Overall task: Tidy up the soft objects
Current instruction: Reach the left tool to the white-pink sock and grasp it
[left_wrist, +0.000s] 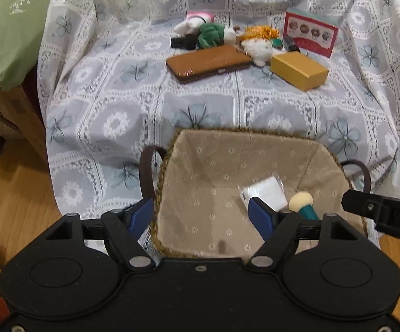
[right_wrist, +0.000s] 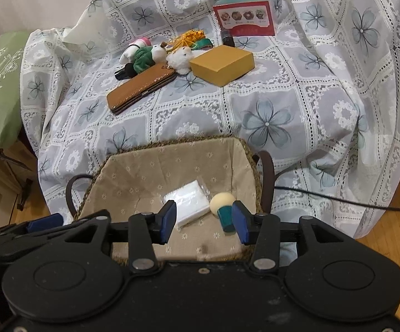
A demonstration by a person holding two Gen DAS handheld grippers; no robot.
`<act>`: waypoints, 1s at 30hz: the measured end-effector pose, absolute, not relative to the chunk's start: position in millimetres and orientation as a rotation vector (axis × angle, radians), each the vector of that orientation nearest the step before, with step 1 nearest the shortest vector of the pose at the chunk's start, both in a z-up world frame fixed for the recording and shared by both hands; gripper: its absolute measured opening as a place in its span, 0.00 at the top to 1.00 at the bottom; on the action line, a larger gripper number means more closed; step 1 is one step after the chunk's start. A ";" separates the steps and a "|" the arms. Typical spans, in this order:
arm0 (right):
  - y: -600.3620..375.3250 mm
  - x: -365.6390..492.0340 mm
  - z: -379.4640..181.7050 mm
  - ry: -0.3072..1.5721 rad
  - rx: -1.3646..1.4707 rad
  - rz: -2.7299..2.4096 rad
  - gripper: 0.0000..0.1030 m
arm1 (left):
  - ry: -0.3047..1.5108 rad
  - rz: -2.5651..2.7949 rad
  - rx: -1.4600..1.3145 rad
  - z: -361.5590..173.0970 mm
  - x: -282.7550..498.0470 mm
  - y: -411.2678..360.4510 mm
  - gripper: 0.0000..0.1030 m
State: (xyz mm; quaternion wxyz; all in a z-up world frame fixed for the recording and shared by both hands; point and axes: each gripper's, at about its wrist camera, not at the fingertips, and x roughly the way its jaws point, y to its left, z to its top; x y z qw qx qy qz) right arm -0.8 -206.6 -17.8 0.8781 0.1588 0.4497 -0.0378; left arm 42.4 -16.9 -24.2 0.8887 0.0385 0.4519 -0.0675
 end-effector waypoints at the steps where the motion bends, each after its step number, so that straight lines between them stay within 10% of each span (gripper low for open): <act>1: -208.0 2.6 -16.8 0.937 0.331 -0.080 0.56 | 0.933 -0.142 0.083 -22.2 43.7 -17.7 0.30; 30: -260.2 225.4 5.5 0.778 0.251 -0.138 0.47 | 0.896 -0.178 0.105 -13.7 222.4 -24.3 0.26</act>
